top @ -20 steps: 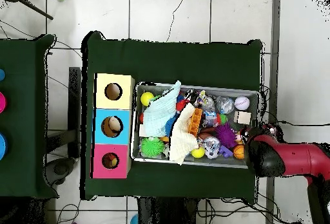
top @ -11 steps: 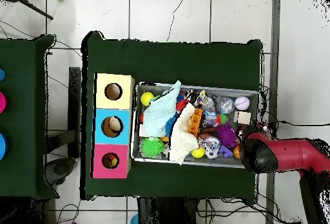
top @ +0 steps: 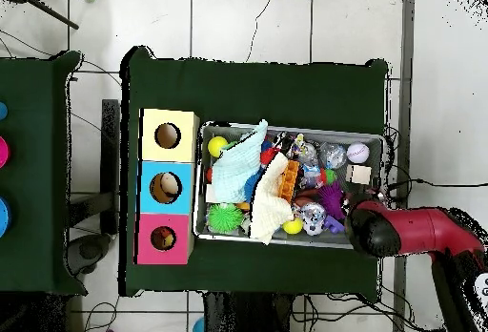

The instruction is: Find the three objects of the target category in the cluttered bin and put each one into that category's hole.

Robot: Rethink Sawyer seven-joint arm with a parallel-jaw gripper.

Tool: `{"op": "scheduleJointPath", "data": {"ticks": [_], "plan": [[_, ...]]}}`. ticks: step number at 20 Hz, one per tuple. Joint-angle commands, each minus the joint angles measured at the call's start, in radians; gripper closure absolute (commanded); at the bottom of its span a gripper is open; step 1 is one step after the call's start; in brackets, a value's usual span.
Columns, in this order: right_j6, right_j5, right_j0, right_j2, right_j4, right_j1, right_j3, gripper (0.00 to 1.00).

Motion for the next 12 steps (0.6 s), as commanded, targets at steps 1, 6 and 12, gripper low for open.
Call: {"op": "scheduleJointPath", "data": {"ticks": [1,6,12], "plan": [[-0.092,0.071,-0.01,-0.042,-0.033,0.056,0.017,0.0],[-0.098,0.065,-0.016,-0.054,-0.034,0.064,0.013,0.0],[-0.063,0.053,0.003,-0.078,-0.043,0.082,-0.001,0.0]]}}
